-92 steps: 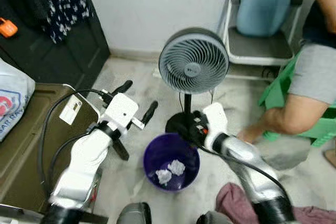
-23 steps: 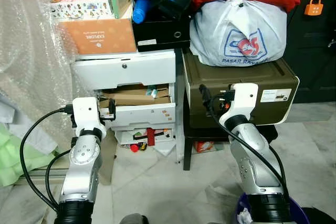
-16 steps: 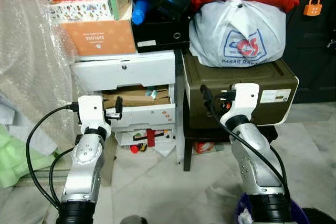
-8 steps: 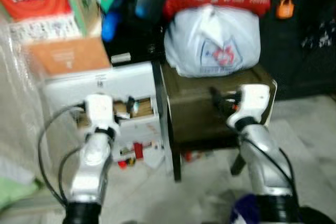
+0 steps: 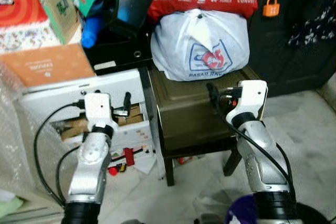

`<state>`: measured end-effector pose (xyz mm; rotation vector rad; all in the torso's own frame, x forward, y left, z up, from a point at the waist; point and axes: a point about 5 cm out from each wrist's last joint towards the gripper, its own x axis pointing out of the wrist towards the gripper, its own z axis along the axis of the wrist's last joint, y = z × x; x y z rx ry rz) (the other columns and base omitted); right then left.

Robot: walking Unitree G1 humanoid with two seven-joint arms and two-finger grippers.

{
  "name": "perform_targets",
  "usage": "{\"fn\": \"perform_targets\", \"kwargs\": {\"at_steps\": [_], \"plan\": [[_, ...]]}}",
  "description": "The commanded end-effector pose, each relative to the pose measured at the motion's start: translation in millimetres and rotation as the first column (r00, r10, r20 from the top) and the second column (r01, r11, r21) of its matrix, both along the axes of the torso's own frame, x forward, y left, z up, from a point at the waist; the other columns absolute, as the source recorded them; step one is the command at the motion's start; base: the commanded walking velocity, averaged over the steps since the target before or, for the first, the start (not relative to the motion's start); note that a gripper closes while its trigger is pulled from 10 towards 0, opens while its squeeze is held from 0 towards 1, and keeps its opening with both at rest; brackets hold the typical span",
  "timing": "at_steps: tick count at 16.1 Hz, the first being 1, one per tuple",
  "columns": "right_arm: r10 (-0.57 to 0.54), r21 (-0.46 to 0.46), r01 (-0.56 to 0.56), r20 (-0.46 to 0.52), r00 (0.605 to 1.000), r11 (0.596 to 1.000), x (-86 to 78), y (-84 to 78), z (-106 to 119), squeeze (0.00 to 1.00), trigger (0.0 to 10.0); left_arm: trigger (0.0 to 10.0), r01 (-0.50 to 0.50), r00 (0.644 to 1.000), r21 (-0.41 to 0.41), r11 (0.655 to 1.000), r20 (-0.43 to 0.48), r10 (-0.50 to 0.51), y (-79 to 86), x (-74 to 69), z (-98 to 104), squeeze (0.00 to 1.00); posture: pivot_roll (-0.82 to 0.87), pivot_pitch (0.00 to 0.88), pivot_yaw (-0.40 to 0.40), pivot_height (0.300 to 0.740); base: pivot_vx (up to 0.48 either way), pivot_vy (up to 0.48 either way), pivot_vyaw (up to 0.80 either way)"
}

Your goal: Clean up the room

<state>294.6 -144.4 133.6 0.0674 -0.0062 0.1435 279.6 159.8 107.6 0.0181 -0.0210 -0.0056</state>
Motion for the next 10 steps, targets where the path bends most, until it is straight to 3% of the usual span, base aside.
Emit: {"fn": "perform_targets", "kwargs": {"at_steps": [1,10], "plan": [[0.049,-0.001,-0.049,0.033,0.998,0.999,0.5,11.4,7.2,0.0,10.0,10.0,-0.036,0.999,0.014,0.999,0.016,0.036,10.1,-0.9,5.0,0.0,-0.15,0.0,0.049,0.74,0.0,0.0,0.0],[0.056,-0.016,-0.055,0.042,0.998,0.998,0.9,12.1,9.0,0.0,10.0,10.0,0.023,0.998,0.053,0.998,0.059,-0.026,3.0,-4.9,12.6,0.0,-0.15,0.0,0.048,0.74,0.0,0.0,0.78]]}}
